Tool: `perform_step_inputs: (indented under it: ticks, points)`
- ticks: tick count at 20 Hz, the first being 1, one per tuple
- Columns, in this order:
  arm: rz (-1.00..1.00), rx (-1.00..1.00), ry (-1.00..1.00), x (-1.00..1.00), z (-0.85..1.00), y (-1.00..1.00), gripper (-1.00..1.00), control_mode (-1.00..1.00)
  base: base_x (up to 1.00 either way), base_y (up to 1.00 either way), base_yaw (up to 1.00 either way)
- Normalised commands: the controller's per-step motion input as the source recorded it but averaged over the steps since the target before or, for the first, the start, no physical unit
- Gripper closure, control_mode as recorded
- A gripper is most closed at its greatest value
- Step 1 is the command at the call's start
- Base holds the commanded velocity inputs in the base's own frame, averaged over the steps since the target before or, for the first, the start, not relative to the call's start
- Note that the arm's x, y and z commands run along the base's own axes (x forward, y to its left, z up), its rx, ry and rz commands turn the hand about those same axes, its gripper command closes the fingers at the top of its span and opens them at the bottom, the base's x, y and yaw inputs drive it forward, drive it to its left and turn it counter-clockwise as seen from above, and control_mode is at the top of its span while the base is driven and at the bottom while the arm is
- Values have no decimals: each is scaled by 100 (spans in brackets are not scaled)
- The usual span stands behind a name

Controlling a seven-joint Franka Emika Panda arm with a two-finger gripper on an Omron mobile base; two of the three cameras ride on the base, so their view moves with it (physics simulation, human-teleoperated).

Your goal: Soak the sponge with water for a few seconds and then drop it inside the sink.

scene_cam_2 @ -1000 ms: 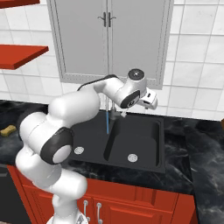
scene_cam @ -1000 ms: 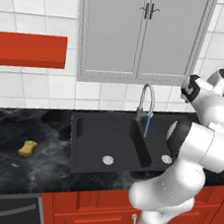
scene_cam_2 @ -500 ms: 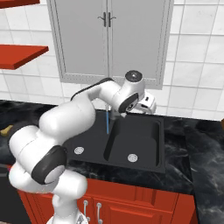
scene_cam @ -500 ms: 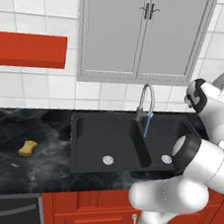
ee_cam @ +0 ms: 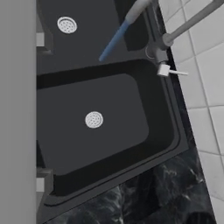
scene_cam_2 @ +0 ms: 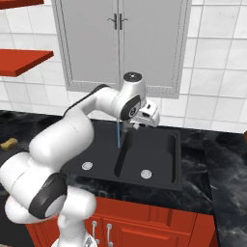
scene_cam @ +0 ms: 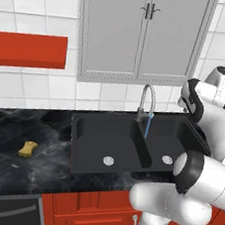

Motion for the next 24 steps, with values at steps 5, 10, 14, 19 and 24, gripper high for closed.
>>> perform_step_inputs:
  ticks: [5,10,14,19,24]
  points:
    - [8,0,2,-42,1,47,-100,-100,0,0,0]
    - [14,0,0,-47,0,43,-100,-100,0,0,0]
    - [15,0,0,-31,0,53,-100,-100,0,0,0]
    - [10,0,1,-3,2,72,-100,-100,0,0,0]
    - [9,0,3,0,1,90,-100,-100,0,0,0]
